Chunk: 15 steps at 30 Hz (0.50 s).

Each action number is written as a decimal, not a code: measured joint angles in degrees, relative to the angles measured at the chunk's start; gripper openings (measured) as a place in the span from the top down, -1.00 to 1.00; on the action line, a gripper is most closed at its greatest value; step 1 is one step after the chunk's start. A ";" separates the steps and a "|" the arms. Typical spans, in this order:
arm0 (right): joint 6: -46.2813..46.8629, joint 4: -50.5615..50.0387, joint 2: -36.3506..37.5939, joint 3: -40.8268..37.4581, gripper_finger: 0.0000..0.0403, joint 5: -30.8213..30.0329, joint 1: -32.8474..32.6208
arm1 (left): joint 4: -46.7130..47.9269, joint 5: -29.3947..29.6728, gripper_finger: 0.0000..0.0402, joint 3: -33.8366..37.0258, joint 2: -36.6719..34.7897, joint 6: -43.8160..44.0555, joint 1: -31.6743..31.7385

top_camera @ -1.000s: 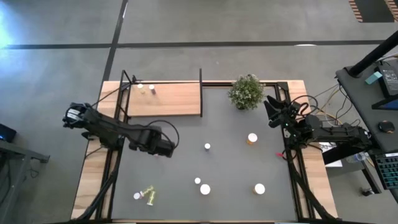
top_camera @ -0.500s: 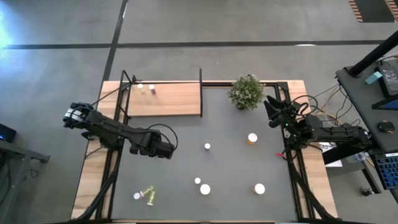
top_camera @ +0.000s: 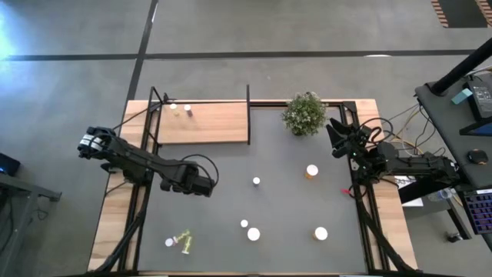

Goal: Pick and place medicine bottles onto shelf by color
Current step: Put the top pink pill bottle on the shelf

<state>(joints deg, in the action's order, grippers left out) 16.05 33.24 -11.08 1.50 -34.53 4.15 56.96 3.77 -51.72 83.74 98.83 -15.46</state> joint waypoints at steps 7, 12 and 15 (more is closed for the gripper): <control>0.00 -0.01 0.00 0.00 -0.29 0.01 0.00 | -3.01 0.04 0.10 1.91 0.00 -0.15 0.05; 0.01 0.00 0.00 0.00 -0.29 -0.01 0.00 | -4.36 0.73 0.30 2.27 0.00 -0.17 0.09; 0.02 -0.01 0.00 0.00 -0.29 -0.01 0.01 | -4.28 1.34 0.42 2.27 0.00 -0.17 0.13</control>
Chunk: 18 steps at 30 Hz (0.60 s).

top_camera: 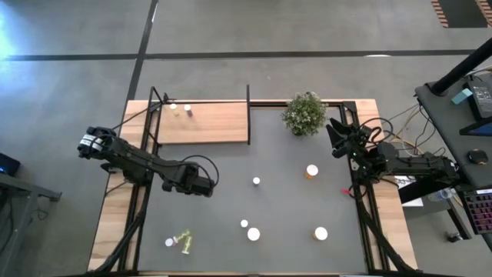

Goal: Pick and place medicine bottles onto shelf by color
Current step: Put the top pink pill bottle on the shelf

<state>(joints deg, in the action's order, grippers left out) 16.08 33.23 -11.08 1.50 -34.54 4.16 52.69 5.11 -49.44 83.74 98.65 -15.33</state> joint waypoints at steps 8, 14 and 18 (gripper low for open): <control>0.00 0.00 -0.01 0.00 -0.29 0.00 0.00 | 0.25 1.27 0.53 -0.88 -0.13 -0.15 0.41; -0.02 0.00 0.01 0.00 -0.29 0.01 -0.01 | 0.32 1.46 0.54 -4.17 -0.28 -6.79 4.08; 0.00 0.00 0.01 0.00 -0.29 0.00 0.00 | 0.34 1.49 0.54 -6.77 -0.28 -16.78 8.42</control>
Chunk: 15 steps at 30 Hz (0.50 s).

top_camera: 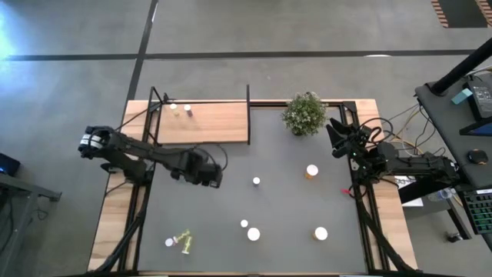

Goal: Pick and place medicine bottles onto shelf by color
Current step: Put the top pink pill bottle on the shelf

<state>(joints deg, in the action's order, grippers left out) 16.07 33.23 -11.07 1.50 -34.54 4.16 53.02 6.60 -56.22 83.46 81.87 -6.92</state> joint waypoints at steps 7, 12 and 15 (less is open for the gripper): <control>-0.01 0.01 -0.01 0.00 -0.29 0.00 -0.01 | 0.88 0.12 0.54 -5.84 0.00 -20.81 11.87; -0.02 0.02 0.00 0.00 -0.29 0.02 0.00 | 3.67 -0.29 0.54 -9.39 0.29 -34.59 21.18; -0.02 0.01 -0.02 0.00 -0.29 0.00 -0.01 | 4.33 -0.55 0.54 -11.23 0.47 -42.43 26.44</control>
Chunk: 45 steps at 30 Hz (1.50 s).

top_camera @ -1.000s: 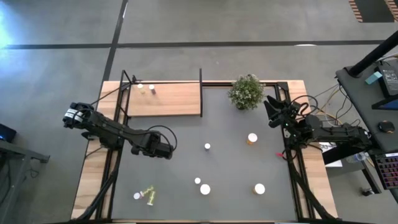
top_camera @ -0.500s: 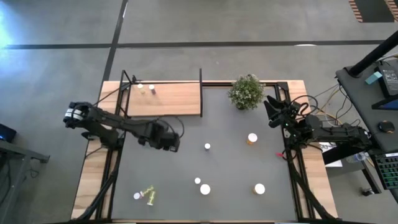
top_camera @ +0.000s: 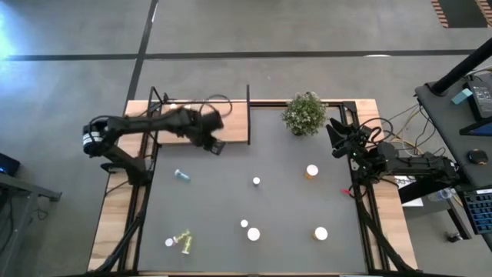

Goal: Pick and place medicine bottles onto shelf by color
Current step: Put the top pink pill bottle on the shelf

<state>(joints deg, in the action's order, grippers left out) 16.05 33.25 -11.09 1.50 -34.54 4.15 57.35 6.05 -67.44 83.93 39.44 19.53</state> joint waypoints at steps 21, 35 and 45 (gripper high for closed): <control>0.00 -0.01 0.01 0.00 -0.29 0.01 0.00 | 4.10 -1.97 0.51 -9.12 9.69 -34.33 22.74; 0.00 0.00 0.02 0.00 -0.29 0.00 0.01 | 1.52 -2.61 0.50 -12.49 16.30 -37.32 26.80; 0.02 -0.01 0.01 0.00 -0.29 0.00 0.01 | 0.90 -2.61 0.50 -15.67 19.13 -38.81 28.90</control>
<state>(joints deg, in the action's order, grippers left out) 16.07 33.24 -11.07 1.50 -34.54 4.16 58.25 3.44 -83.11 103.05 0.62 48.43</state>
